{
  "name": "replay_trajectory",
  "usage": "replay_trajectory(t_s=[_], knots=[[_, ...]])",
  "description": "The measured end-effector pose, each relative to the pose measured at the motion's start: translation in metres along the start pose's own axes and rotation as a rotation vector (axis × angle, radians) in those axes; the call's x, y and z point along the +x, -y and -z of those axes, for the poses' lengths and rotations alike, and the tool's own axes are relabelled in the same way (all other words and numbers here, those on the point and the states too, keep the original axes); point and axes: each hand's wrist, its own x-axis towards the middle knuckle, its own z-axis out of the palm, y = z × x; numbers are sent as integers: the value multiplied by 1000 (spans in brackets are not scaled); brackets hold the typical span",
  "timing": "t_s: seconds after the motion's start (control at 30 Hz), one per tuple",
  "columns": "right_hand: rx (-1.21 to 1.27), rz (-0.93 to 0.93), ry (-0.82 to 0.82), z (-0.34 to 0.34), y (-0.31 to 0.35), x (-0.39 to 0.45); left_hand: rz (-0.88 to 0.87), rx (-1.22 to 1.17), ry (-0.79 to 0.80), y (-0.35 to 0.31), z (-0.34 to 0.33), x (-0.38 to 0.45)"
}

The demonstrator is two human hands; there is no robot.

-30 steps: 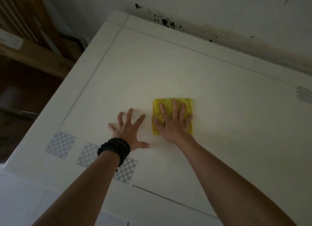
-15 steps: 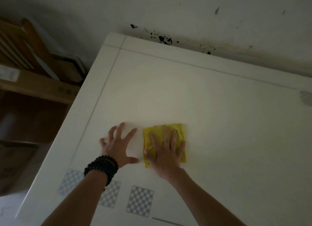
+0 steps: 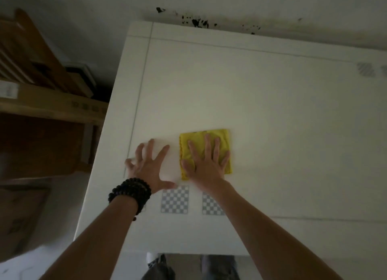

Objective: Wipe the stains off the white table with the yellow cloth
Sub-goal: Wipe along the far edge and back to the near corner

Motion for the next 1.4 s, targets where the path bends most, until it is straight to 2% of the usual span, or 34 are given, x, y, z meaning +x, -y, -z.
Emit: replay_trajectory(t_s=[0.23, 0.4, 0.57, 0.7, 0.87, 1.2, 1.4], knots=[[18, -43, 77, -55, 70, -83, -74, -43, -28, 77, -21, -60], [54, -108, 54, -58, 96, -65, -108, -48, -76, 104, -29, -73], [80, -112, 15, -50, 116, -23, -103, -93, -79, 106, -39, -76], [42, -51, 12, -72, 121, -70, -130, -65, -58, 119, -48, -89], [72, -50, 93, -99, 144, -139, -177, 15, 9, 120, -54, -113], [50, -64, 76, -81, 159, -71, -133, -13, -40, 116, -57, -114], [76, -47, 57, -103, 158, -118, -146, -20, -62, 117, -58, -116]])
